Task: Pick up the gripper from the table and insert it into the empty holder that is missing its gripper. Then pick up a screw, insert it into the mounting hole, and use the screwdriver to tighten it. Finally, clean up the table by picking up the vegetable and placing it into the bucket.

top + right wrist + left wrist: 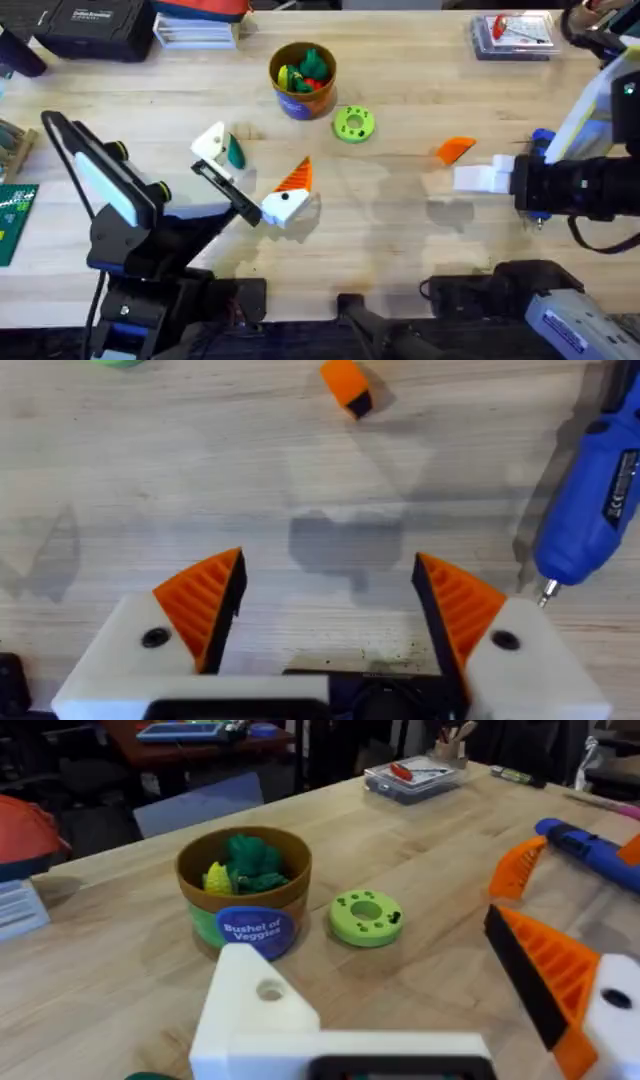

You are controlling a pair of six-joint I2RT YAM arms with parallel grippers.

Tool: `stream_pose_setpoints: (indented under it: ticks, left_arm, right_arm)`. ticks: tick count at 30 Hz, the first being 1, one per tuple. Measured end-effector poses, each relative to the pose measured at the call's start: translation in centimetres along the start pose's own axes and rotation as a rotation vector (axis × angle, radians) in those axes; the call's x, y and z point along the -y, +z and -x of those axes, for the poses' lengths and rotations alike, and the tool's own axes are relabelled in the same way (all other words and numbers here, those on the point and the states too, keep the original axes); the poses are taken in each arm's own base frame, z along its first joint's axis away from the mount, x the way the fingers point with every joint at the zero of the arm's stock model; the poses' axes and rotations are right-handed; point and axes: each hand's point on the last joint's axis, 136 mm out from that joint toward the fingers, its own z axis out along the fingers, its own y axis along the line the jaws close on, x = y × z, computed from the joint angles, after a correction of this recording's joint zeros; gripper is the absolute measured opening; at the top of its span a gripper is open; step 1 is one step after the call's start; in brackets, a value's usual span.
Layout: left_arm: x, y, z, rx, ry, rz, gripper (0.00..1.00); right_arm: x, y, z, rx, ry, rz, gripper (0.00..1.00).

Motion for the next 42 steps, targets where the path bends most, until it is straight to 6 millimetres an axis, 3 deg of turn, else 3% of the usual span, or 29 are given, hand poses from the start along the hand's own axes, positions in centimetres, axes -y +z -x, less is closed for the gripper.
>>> stream_pose_setpoints:
  ticks: [5,32,42]
  left_arm:
    - [1.4,0.2,0.0,-0.002,0.002,-0.064,0.986]
    - [1.4,0.2,0.0,-0.002,-0.013,-0.06,0.986]
    - [4.1,-0.2,-0.1,-0.02,-0.127,-0.217,0.986]
  right_arm:
    - [0.0,0.0,0.0,0.0,0.0,0.0,0.994]
    - [0.0,0.0,0.0,0.0,0.0,0.0,0.994]
    - [0.0,0.0,0.0,0.0,0.0,0.0,0.994]
